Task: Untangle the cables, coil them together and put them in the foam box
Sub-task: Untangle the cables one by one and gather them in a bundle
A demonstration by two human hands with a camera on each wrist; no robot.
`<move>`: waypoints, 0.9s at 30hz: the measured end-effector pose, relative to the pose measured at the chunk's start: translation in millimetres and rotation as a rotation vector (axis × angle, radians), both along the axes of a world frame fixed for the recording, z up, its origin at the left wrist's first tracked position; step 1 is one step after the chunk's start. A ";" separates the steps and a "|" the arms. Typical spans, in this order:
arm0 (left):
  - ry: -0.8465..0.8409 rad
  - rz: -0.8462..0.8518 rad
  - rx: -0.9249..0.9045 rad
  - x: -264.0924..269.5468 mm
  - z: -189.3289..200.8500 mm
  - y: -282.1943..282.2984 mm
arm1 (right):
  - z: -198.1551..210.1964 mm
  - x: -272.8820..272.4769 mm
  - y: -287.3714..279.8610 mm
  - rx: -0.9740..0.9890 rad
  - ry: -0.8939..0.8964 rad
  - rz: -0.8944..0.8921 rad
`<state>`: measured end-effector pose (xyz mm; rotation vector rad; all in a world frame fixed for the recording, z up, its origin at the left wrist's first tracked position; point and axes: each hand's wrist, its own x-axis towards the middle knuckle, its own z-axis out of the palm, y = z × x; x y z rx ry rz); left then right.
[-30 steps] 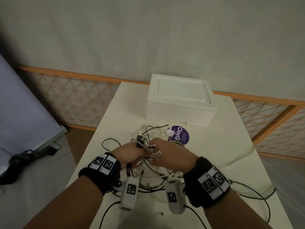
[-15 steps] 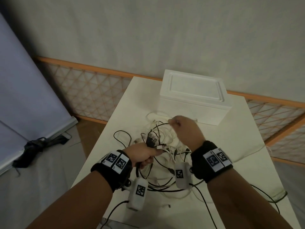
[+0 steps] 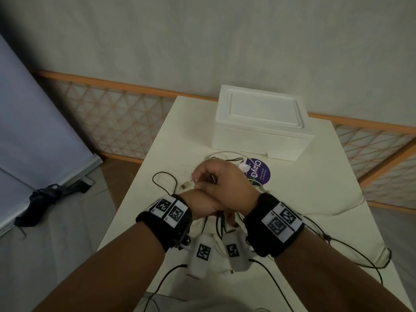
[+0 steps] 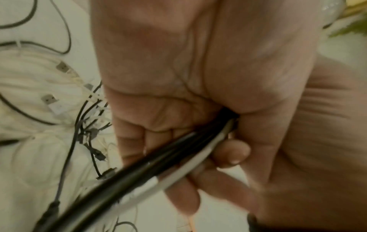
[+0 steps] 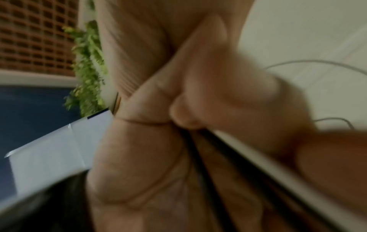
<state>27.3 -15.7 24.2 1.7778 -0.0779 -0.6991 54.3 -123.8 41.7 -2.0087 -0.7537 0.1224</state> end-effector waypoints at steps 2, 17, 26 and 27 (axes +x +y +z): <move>-0.036 0.031 -0.140 1.0 -2.8 -0.9 | 5.8 -1.0 1.4 0.113 0.088 -0.033; 0.169 0.762 -0.833 8.7 -25.6 69.6 | -53.5 -13.9 -99.7 -0.759 0.174 0.068; 0.514 0.822 -0.567 -12.8 -73.6 73.7 | -67.3 -34.1 -104.2 -0.744 0.864 0.039; 0.523 0.776 -0.543 -14.5 -73.5 71.8 | -72.8 -37.5 -90.2 -0.863 0.692 0.151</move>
